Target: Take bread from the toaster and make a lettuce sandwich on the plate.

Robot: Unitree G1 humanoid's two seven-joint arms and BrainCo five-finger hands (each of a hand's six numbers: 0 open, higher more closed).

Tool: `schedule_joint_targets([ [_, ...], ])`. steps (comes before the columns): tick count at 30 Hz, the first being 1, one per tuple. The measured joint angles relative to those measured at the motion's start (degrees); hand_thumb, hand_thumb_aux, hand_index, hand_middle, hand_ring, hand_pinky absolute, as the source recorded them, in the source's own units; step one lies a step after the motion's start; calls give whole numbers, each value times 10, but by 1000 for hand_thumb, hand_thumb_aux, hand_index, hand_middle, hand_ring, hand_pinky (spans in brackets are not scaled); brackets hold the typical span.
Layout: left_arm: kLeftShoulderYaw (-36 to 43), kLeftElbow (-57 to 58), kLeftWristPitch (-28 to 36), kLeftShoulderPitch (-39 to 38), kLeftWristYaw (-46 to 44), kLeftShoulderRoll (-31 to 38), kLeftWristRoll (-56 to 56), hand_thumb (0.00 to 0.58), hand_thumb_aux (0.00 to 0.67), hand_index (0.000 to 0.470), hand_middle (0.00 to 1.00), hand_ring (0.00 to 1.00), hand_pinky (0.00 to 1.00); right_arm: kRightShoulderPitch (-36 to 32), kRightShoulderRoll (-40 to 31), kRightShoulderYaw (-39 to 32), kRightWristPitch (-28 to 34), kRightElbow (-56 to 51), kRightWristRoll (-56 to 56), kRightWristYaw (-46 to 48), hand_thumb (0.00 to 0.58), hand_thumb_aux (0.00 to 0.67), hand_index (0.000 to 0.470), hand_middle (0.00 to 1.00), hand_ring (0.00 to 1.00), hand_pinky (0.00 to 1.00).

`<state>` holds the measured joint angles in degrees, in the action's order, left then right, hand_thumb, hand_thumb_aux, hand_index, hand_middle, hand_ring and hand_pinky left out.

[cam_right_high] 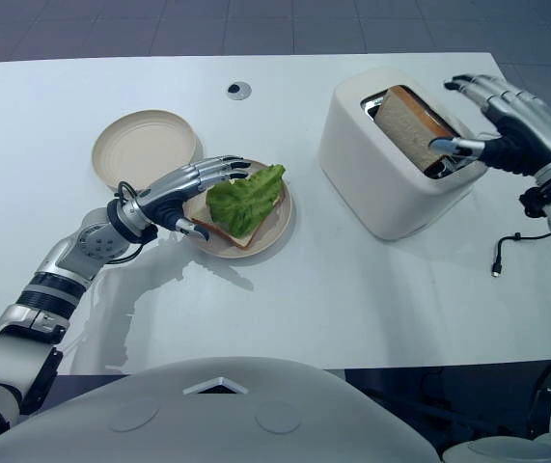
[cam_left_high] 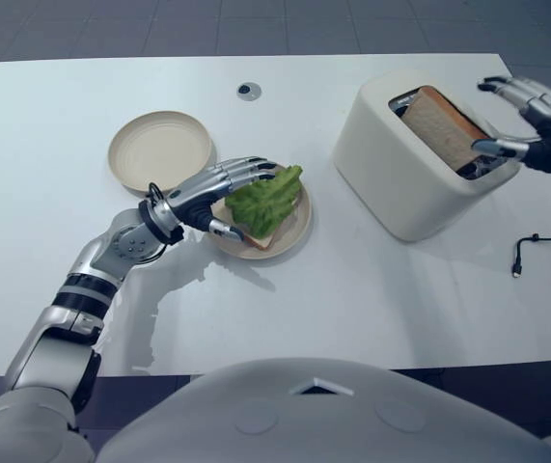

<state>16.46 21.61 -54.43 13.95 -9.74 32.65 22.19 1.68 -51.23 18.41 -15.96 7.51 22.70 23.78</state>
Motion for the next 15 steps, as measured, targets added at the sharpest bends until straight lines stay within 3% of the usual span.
schedule_joint_targets([
  [1,0,3,0,0,-1,0,0,0,0,0,0,0,0,-1,0,-12,-4,-4,1,0,0,0,0,0,0,0],
  [2,-1,5,0,1,-1,0,0,0,0,0,0,0,0,-2,0,-23,-7,-9,6,-1,116,71,50,0,0,0],
  [3,-1,6,-1,1,-1,-1,0,0,0,0,0,0,0,-3,0,-31,-10,-13,10,-2,474,384,269,173,173,173],
  [4,-2,7,-2,1,-1,-1,0,0,0,0,0,0,0,-4,0,-34,-12,-14,10,-4,538,489,343,424,424,424],
  [5,-3,7,-3,1,-1,-2,0,0,0,0,0,0,0,-8,0,-36,-13,-15,10,-9,579,644,452,659,659,659],
  [6,-3,8,-4,1,-1,-2,0,0,0,0,0,0,0,-17,0,-35,-13,-17,7,-15,580,670,470,749,749,749],
  [7,-5,9,-5,2,-1,-2,0,0,0,0,0,0,0,-29,0,-35,-13,-19,4,-22,580,670,470,941,941,941],
  [8,-5,12,-6,2,-1,-3,0,0,0,0,0,0,0,-36,1,-35,-12,-19,1,-27,580,670,470,1000,1000,1000],
  [15,-16,48,-15,20,16,-9,11,0,0,0,0,0,0,-85,26,-11,-5,-31,-32,-81,580,670,470,1000,1000,1000],
])
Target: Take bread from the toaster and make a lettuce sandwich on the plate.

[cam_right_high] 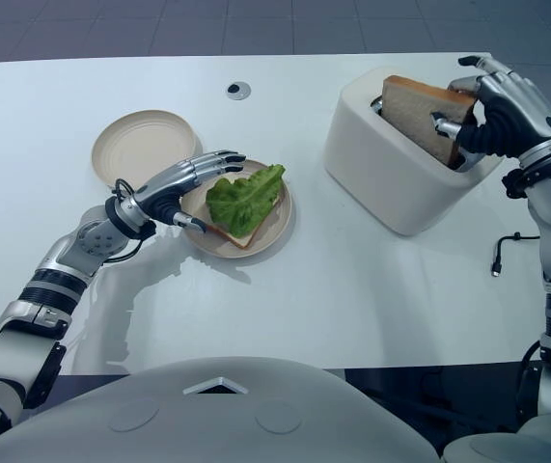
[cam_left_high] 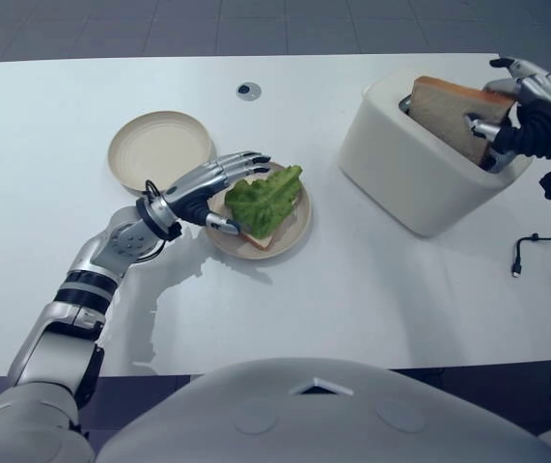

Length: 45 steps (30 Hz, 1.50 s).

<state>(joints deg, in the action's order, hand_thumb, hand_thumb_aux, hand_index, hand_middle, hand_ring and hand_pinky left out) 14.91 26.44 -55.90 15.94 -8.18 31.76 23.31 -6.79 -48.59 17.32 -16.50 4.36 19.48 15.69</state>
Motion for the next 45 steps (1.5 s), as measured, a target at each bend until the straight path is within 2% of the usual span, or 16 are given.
schedule_joint_targets([
  [12,-38,37,-23,21,31,-6,-11,0,0,0,0,0,0,-46,77,53,17,114,-221,-10,580,670,470,1000,1000,1000],
  [16,-63,54,-39,29,42,-6,-40,0,0,0,0,0,0,-9,144,-1,60,179,-337,25,580,670,470,1000,1000,1000],
  [19,-83,64,-50,35,52,-6,-60,0,0,0,0,0,0,32,223,-93,103,196,-377,30,580,670,470,1000,1000,1000],
  [23,-117,63,-56,52,69,-11,-88,0,0,0,0,0,0,82,316,-222,157,201,-373,21,580,670,470,1000,1000,1000],
  [28,-142,51,-57,53,77,-11,-99,0,0,0,0,0,0,89,356,-282,185,149,-326,12,580,670,470,1000,1000,1000],
  [35,-139,25,-50,44,47,-13,-124,0,0,0,0,0,0,66,391,-324,123,-6,-191,-38,580,670,470,1000,1000,1000],
  [45,-135,22,-35,39,35,-18,-104,0,0,0,0,0,0,44,387,-360,111,-45,-73,-55,580,670,470,1000,1000,1000],
])
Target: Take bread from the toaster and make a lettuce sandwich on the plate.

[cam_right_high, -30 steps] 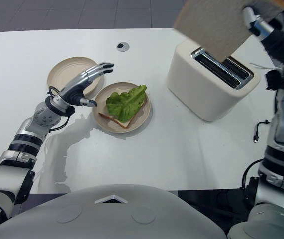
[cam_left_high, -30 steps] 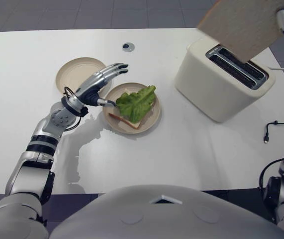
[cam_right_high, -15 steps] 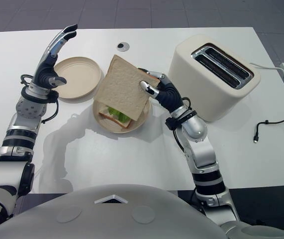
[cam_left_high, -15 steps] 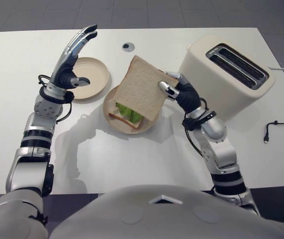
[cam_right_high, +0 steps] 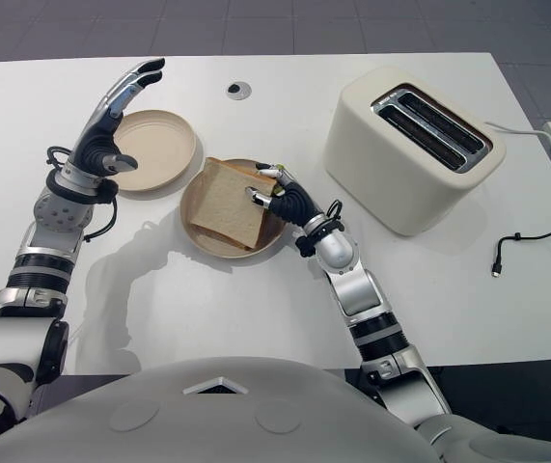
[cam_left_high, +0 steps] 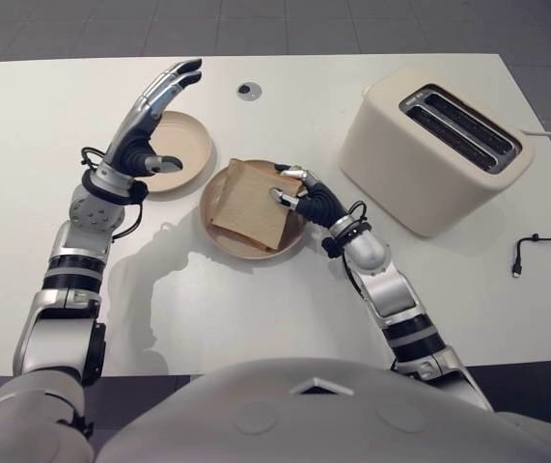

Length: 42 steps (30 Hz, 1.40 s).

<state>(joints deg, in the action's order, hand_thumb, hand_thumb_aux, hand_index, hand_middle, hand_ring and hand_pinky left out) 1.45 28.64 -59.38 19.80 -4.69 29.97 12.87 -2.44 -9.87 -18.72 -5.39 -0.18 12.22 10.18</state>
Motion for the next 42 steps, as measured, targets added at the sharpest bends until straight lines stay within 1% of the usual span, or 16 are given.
schedule_joint_targets([
  [3,30,-16,-2,-18,-38,3,-11,0,0,0,0,0,0,-4,-2,-2,-3,-4,33,-18,580,670,470,1000,1000,1000],
  [7,110,-61,-18,-79,-153,35,-109,0,0,0,0,0,0,-10,-6,-4,-5,-20,66,-43,580,670,470,1000,1000,1000],
  [10,137,-68,-25,-97,-208,57,-143,0,0,0,0,0,0,-13,-6,-3,-5,-25,79,-51,580,670,470,1000,1000,1000],
  [12,146,-60,-28,-103,-231,61,-131,0,0,0,0,0,0,-16,-7,-3,-5,-32,88,-58,580,670,470,1000,1000,1000],
  [16,147,-8,-33,-103,-244,63,-79,0,0,0,0,0,0,-31,-10,-4,-10,-55,115,-80,580,670,470,1000,1000,1000],
  [20,147,40,-28,-63,-186,48,28,0,0,0,0,0,0,-37,-10,-5,-11,-67,127,-91,580,670,470,1000,1000,1000],
  [21,151,49,-23,-50,-165,44,55,0,0,0,0,0,0,-38,-10,-4,-11,-69,128,-95,474,384,269,906,906,906],
  [22,155,55,-22,-41,-150,41,73,0,0,0,0,0,0,-39,-12,-4,-11,-70,130,-99,18,11,7,800,800,800],
  [23,158,65,-20,-33,-131,36,91,0,0,0,0,0,0,-40,-15,-4,-11,-70,135,-101,0,0,0,667,667,667],
  [24,159,73,-19,-31,-120,34,95,0,0,0,0,0,0,-40,-19,-5,-13,-70,143,-106,0,0,0,365,365,365],
  [25,160,74,-19,-31,-116,34,95,0,0,0,0,0,0,-40,-20,-5,-15,-70,148,-109,0,0,0,0,0,0],
  [30,170,91,-18,-19,-105,34,103,0,0,0,0,0,0,-40,-22,21,-24,-69,162,-162,0,0,0,0,0,0],
  [33,176,99,-17,-15,-97,35,108,0,0,0,0,0,0,-49,-18,57,-46,-45,159,-206,0,0,0,0,0,0],
  [36,182,102,-17,-12,-93,35,108,0,0,0,0,0,0,-57,-9,78,-71,-24,146,-223,0,0,0,0,0,0],
  [39,185,105,-17,-10,-89,35,108,0,0,0,0,0,0,-49,1,79,-107,11,101,-203,0,0,0,0,0,0],
  [42,183,109,-20,-10,-79,29,104,0,0,0,0,0,0,-40,9,62,-140,31,39,-151,0,0,0,0,0,0],
])
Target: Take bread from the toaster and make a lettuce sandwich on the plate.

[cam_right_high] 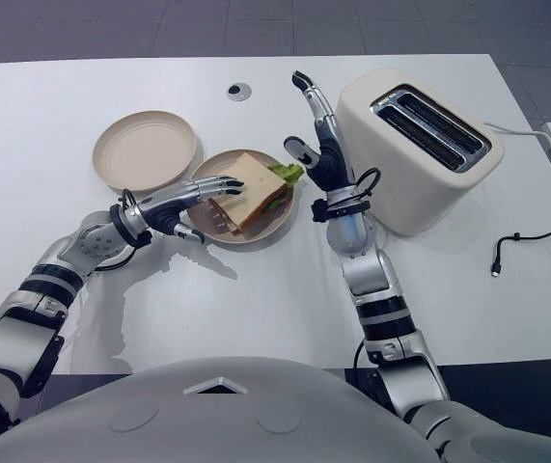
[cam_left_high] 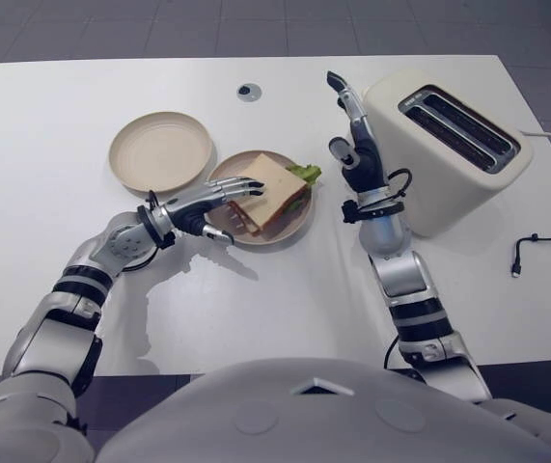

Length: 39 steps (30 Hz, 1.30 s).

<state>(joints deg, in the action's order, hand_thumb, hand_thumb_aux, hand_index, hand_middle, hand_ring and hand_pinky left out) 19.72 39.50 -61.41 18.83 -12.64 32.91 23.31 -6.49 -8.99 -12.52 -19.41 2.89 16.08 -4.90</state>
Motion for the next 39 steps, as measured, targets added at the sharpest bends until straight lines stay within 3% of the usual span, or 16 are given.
schedule_joint_targets([
  [1,-4,0,-8,-2,3,-6,-17,0,0,0,0,0,0,6,1,-9,-5,5,-29,30,0,0,0,0,0,0],
  [2,-7,-1,-17,-7,3,-12,-44,415,313,219,0,0,0,12,0,-17,-9,8,-52,56,140,87,61,0,0,0],
  [3,-7,-13,-31,-14,-1,-18,-88,524,462,324,0,0,0,16,-4,-27,-11,10,-71,83,480,391,275,43,43,43],
  [4,-2,-32,-45,-17,-8,-20,-136,580,670,470,0,0,0,18,-10,-34,-12,10,-75,105,566,568,398,404,404,404],
  [5,8,-57,-58,-20,-20,-17,-199,580,670,470,20,20,20,21,-19,-39,-14,11,-88,128,580,670,470,847,847,847],
  [6,27,-95,-72,-24,-43,-6,-281,580,670,470,137,137,137,25,-31,-47,-17,15,-105,162,580,670,470,1000,1000,1000],
  [7,56,-136,-85,-35,-80,18,-371,580,670,470,235,235,235,36,-52,-57,-22,25,-139,210,580,670,470,1000,1000,1000],
  [10,124,-223,-88,-72,-212,80,-536,580,670,470,729,729,729,64,-109,-78,-33,63,-219,330,580,670,470,1000,1000,1000],
  [11,139,-242,-80,-83,-268,100,-570,580,670,470,1000,1000,1000,66,-130,-77,-36,71,-247,367,580,670,470,1000,1000,1000],
  [16,146,-177,-34,-112,-450,126,-583,580,670,470,1000,1000,1000,88,-224,-70,-52,55,-250,481,580,670,470,1000,1000,1000],
  [20,133,-104,-24,-110,-503,92,-517,580,670,470,1000,1000,1000,108,-261,-78,-64,26,-205,515,580,670,470,1000,1000,1000],
  [29,66,-10,-28,-66,-436,-12,-348,580,670,470,1000,1000,1000,80,-219,-95,-79,-50,-107,469,580,670,470,1000,1000,1000],
  [35,10,50,-34,-23,-314,-61,-222,580,670,470,1000,1000,1000,42,-176,-92,-100,-110,-51,388,580,670,470,1000,1000,1000],
  [36,2,55,-38,-18,-297,-68,-211,580,654,459,980,980,980,30,-169,-87,-106,-129,-36,363,580,670,470,1000,1000,1000],
  [38,-18,72,-46,4,-249,-78,-180,503,426,299,894,894,894,0,-161,-68,-116,-181,4,291,580,670,470,1000,1000,1000],
  [39,-29,82,-50,15,-222,-84,-165,498,418,293,882,882,882,-15,-153,-62,-123,-207,26,256,580,670,470,1000,1000,1000],
])
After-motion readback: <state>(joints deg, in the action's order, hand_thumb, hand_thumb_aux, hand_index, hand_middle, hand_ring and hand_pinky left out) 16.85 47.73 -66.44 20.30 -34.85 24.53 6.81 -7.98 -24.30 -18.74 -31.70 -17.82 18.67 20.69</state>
